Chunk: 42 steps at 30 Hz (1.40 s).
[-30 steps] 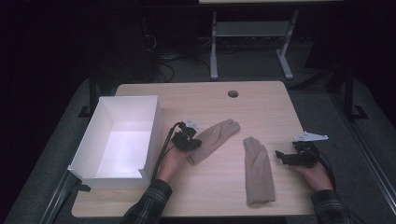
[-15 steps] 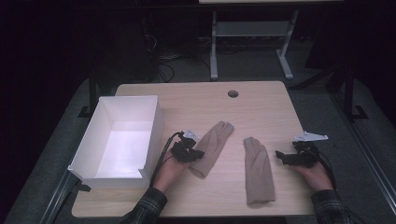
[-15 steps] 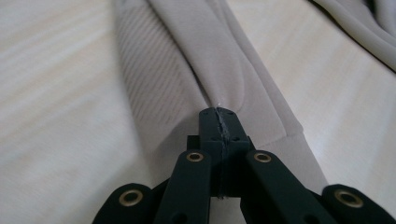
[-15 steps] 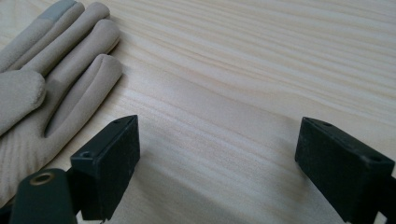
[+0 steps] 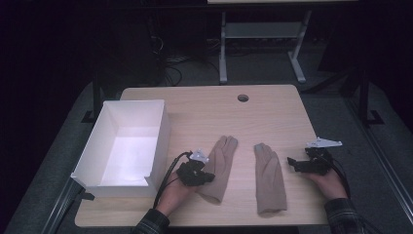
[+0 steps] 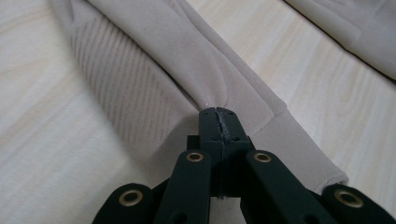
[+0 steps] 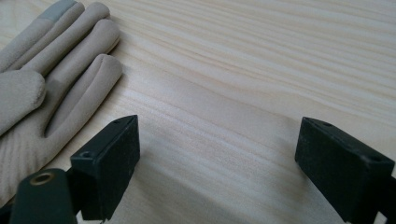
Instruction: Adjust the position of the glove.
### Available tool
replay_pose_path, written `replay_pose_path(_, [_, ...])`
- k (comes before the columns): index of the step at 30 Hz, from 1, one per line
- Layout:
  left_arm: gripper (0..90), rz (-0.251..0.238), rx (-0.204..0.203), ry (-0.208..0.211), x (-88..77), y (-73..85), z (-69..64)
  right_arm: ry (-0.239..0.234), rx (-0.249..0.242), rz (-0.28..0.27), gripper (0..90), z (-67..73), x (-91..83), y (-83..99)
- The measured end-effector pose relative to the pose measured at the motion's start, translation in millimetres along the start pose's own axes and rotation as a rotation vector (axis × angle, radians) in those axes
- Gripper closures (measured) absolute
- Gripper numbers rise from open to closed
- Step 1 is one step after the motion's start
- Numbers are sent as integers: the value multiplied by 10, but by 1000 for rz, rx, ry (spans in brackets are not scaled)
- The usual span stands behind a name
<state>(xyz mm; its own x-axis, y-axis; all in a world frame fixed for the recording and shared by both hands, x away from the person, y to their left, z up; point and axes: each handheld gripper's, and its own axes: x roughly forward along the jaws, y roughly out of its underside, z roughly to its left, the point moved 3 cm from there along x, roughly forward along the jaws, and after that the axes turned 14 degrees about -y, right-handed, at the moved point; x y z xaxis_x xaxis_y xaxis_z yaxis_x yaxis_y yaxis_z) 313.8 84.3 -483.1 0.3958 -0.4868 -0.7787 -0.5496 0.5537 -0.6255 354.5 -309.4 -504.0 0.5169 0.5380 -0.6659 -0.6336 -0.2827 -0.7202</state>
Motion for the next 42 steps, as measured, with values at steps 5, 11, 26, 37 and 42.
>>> replay_pose_path(5, [897,-14,5,-8,-24,-57,34,0,1,2,134,1,-1,0])
replay_pose_path(11, [819,-57,6,-72,-53,-220,173,0,4,-1,133,3,1,-1])
replay_pose_path(26, [665,-72,-54,-163,139,-442,537,0,4,0,133,3,0,-1])
replay_pose_path(37, [642,-33,-43,-162,291,-370,538,0,3,-1,133,2,1,-1])
replay_pose_path(42, [707,-46,-34,-144,291,-352,526,0,4,-1,133,3,1,-1])
